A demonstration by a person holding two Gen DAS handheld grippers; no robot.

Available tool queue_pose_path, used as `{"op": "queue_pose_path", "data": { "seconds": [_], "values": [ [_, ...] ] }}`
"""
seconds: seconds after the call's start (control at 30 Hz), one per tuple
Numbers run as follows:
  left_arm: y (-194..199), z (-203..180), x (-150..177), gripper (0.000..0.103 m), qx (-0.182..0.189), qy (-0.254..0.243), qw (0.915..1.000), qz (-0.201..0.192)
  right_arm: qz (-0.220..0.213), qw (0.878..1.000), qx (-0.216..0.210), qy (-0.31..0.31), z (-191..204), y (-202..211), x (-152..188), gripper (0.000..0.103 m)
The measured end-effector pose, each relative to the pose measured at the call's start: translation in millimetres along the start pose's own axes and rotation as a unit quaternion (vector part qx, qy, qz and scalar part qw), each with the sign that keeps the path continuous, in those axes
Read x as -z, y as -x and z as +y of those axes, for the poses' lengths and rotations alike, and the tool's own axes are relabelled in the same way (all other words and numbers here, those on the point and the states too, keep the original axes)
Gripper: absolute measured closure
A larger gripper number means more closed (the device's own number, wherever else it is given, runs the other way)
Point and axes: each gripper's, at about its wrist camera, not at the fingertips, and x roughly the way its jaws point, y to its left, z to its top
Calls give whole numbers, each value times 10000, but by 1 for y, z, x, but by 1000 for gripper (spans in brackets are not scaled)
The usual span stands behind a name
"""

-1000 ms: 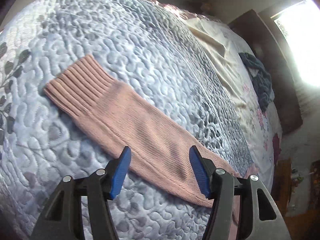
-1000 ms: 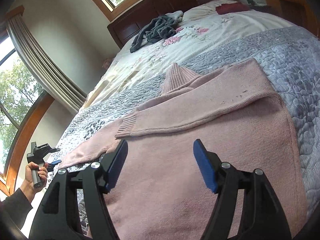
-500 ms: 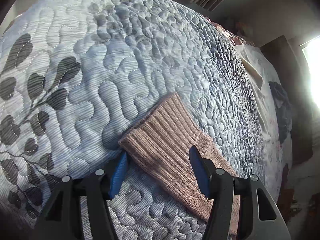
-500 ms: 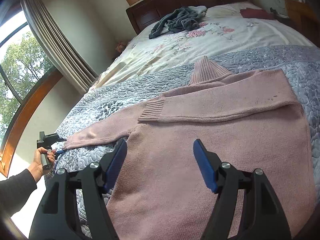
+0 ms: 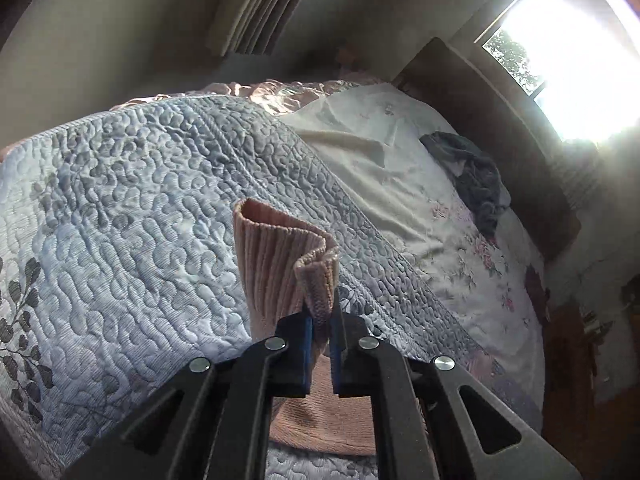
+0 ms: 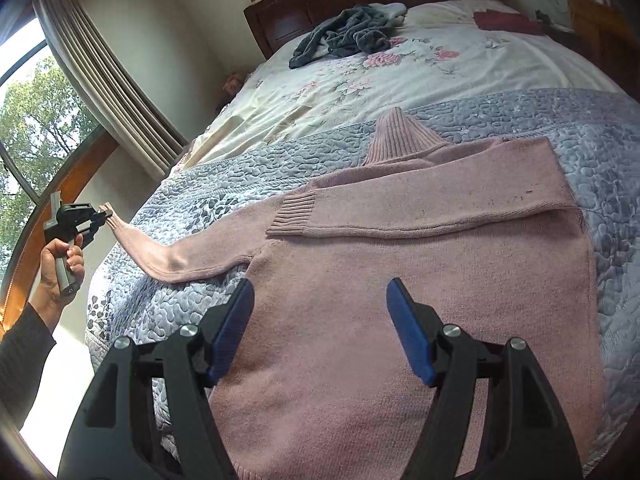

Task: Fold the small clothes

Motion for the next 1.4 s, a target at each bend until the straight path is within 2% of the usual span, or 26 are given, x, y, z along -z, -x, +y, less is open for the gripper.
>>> {"op": "queue_pose_path", "data": {
  "seconds": [0.17, 0.33, 0.57, 0.67, 0.77, 0.83, 0.87, 0.97, 1.03, 1.13, 1.23, 1.27, 1.33, 1.4],
  "values": [
    [-10, -98, 21, 97, 584, -709, 9957, 129, 40, 9999, -71, -94, -7, 9, -3, 31],
    [-41, -179, 69, 97, 952, -1354, 9849, 499, 88, 9995, -165, -269, -18, 10, -5, 30],
    [-109, -246, 158, 97, 1200, -1824, 9685, 1202, 174, 9991, -106, -364, -41, 2, -5, 30],
    [-138, -264, 202, 97, 1111, -2106, 9594, 1512, 240, 9985, -158, -469, -54, -5, -6, 30],
    [-164, -275, 240, 97, 1079, -2285, 9502, 1824, 301, 9982, -146, -492, -63, -12, -9, 30],
    [-180, -276, 256, 95, 1079, -2314, 9469, 1955, 372, 9976, -222, -533, -69, -18, -13, 26],
    [-186, -275, 264, 95, 1103, -2335, 9452, 2000, 433, 9968, -313, -589, -72, -22, -16, 20],
    [-185, -264, 279, 81, 1306, -2194, 9453, 2028, 706, 9928, -537, -810, -83, -40, -32, 15],
    [-166, -245, 281, 62, 1627, -1811, 9513, 1889, 954, 9880, -748, -953, -90, -60, -49, 13],
    [-134, -216, 289, 44, 1862, -1453, 9592, 1555, 1335, 9738, -1291, -1315, -96, -104, -78, 13],
    [-118, -190, 297, 38, 1920, -1381, 9616, 1395, 1855, 9496, -1754, -1819, -100, -164, -99, 19],
    [-116, -183, 299, 38, 1965, -1334, 9610, 1415, 2039, 9427, -1818, -1913, -99, -185, -103, 26],
    [-116, -178, 297, 37, 1999, -1273, 9600, 1493, 2433, 9336, -1708, -1999, -98, -222, -108, 31],
    [-114, -179, 291, 34, 2257, -1142, 9555, 1520, 2693, 9341, -1328, -1931, -96, -248, -110, 35]
  ]
}}
